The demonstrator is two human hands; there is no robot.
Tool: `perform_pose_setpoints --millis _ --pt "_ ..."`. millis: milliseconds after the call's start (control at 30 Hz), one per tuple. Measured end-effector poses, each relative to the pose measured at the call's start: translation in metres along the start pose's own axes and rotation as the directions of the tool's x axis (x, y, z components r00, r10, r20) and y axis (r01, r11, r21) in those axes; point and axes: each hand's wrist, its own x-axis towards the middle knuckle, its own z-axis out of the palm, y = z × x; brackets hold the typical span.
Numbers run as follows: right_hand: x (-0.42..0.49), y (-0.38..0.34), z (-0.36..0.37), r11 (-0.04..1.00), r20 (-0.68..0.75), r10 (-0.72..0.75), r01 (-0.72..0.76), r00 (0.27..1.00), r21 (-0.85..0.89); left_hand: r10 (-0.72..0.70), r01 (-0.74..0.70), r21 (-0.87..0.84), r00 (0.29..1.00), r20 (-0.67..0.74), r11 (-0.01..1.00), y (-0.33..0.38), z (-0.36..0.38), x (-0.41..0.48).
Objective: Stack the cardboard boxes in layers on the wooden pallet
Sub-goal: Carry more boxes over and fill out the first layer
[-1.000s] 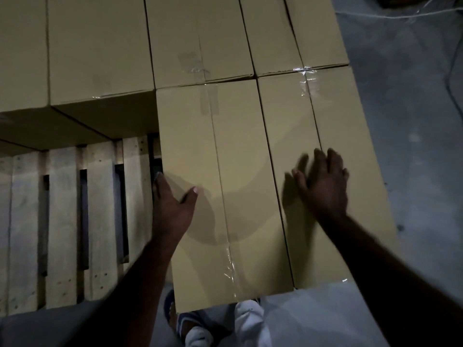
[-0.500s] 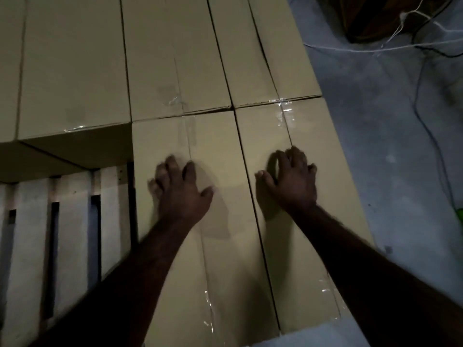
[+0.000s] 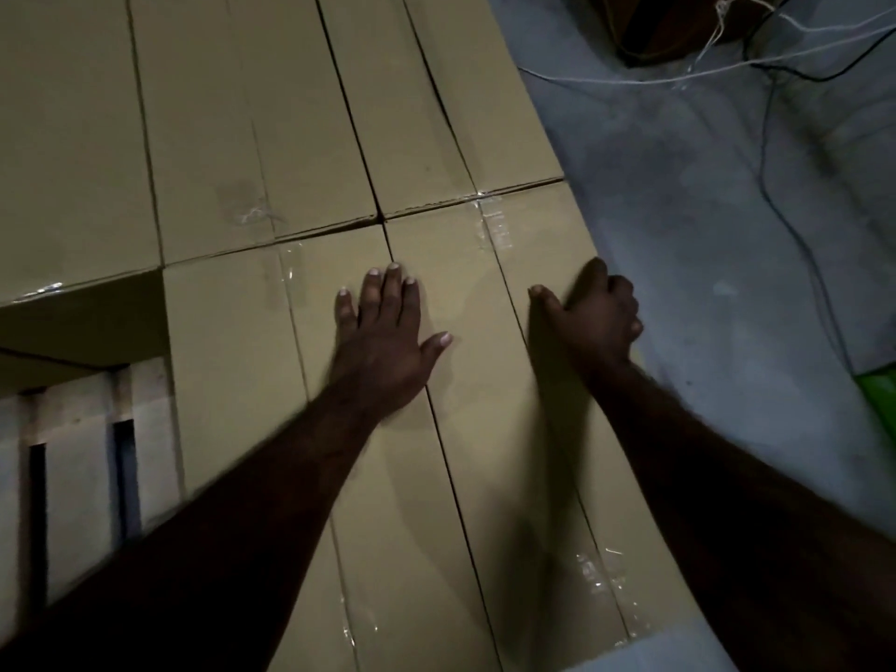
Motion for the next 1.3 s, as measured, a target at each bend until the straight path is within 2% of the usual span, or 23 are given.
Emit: perform_pose_setpoints --millis 200,533,800,867,1067,1200,1300 --pt "-0.006 0.007 0.002 0.995 -0.041 -0.084 0.086 0.996 0.056 0.033 -0.031 0.037 0.998 -0.060 0.999 -0.003 0.007 -0.005" --pt "-0.007 0.007 0.004 0.992 -0.052 -0.079 0.084 0.996 0.097 0.023 -0.021 0.036 0.998 -0.056 0.999 -0.007 0.008 -0.005" --pt "-0.011 0.003 0.001 0.992 -0.072 -0.111 0.116 0.991 0.058 0.004 -0.003 0.021 0.998 -0.065 1.000 -0.011 0.007 -0.001" --pt "-0.011 0.005 0.003 0.992 -0.070 -0.124 0.126 0.990 0.028 0.000 0.001 0.023 0.998 -0.059 1.000 -0.011 0.005 -0.001" --pt "-0.016 -0.010 0.014 0.968 0.005 -0.122 0.120 0.993 -0.222 -0.027 0.026 -0.022 0.998 -0.065 0.999 -0.019 -0.006 0.009" --pt "-0.028 -0.045 0.029 0.912 0.157 -0.298 0.329 0.942 -0.244 -0.114 0.111 -0.037 0.989 -0.095 0.993 -0.045 -0.017 0.042" --pt "-0.035 -0.074 0.045 0.874 0.222 -0.395 0.439 0.891 -0.207 -0.109 0.107 -0.032 0.991 -0.073 0.994 -0.058 -0.019 0.064"
